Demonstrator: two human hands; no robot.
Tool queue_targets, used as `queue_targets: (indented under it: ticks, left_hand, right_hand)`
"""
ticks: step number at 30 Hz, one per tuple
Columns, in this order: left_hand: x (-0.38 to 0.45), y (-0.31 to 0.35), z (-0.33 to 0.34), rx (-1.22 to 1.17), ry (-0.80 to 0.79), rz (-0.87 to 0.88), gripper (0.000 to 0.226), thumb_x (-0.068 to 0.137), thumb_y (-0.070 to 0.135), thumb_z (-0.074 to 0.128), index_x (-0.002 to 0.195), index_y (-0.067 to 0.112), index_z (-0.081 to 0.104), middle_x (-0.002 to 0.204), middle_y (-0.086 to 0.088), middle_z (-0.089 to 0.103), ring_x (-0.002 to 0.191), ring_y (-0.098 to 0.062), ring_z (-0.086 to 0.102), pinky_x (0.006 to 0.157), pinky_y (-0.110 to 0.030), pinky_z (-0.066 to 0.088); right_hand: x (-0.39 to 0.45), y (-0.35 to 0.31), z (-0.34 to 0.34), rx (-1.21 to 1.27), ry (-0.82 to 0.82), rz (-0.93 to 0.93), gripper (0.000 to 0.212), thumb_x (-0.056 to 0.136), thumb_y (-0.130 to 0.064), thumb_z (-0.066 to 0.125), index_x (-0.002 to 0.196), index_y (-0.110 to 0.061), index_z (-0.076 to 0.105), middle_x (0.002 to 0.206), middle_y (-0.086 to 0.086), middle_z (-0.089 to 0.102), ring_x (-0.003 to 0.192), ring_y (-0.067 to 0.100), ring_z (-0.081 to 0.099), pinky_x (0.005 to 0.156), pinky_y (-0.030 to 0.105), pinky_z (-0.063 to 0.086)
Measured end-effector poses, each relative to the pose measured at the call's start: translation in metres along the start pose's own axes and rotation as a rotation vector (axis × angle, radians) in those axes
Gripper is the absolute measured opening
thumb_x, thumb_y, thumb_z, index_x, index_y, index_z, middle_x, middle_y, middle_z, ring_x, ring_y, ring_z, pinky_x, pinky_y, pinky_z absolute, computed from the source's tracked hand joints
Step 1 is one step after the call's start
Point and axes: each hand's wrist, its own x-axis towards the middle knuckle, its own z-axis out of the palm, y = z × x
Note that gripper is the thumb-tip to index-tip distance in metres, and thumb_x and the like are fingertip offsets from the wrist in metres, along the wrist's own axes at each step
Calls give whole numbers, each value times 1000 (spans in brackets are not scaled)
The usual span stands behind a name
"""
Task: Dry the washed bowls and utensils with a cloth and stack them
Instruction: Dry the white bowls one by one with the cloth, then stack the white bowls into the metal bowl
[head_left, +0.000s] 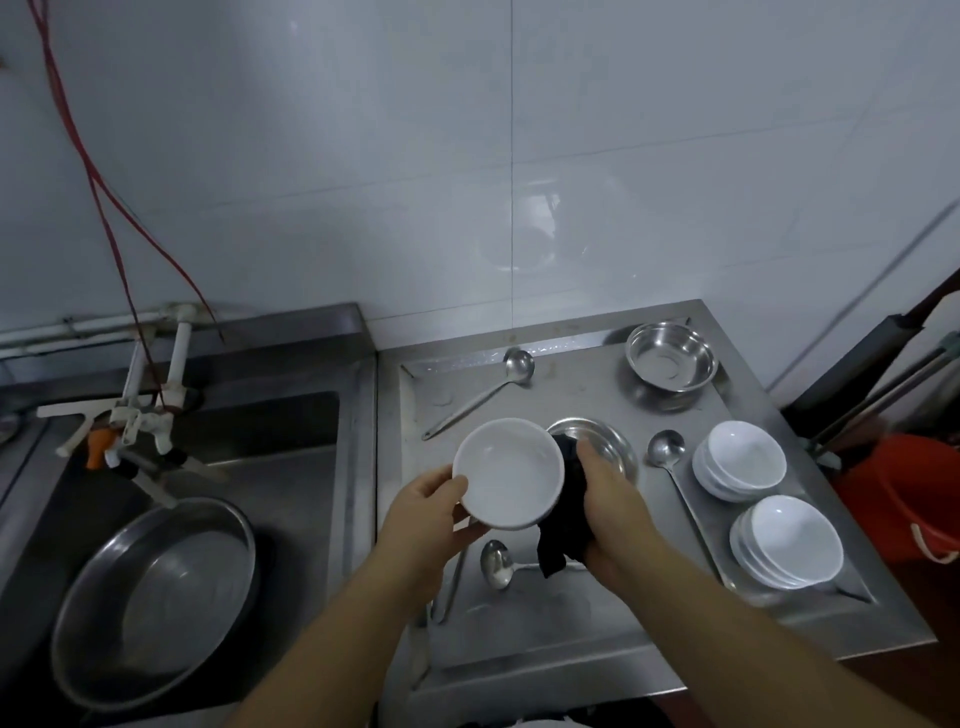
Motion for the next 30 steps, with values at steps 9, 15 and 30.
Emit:
queue_targets:
  ticks: [9, 15, 30]
  left_hand:
    - [8, -44, -33, 27, 92, -88, 20, 109, 11, 52, 115, 22, 67, 120, -7, 69, 111, -28, 69, 75, -34, 65]
    - [12, -75, -59, 33, 176, -159, 25, 107, 13, 56, 129, 18, 66, 124, -9, 67, 112, -30, 69, 81, -40, 66]
    - [13, -93, -87, 82, 76, -177, 32, 108, 13, 54, 139, 13, 61, 127, -10, 67, 114, -27, 68, 86, -40, 65]
  right_hand:
    - [26, 68, -15, -276, 115, 39, 23, 104, -20, 48, 100, -16, 71, 100, 19, 74, 91, 33, 68, 86, 47, 55]
    - [48, 137, -42, -865, -74, -89, 24, 108, -19, 49, 119, -33, 66, 115, -8, 69, 104, 11, 64, 82, 26, 50]
    - [60, 192, -62, -1611, -206, -362, 28, 104, -39, 54, 107, -24, 77, 100, -5, 76, 96, 19, 69, 81, 35, 52]
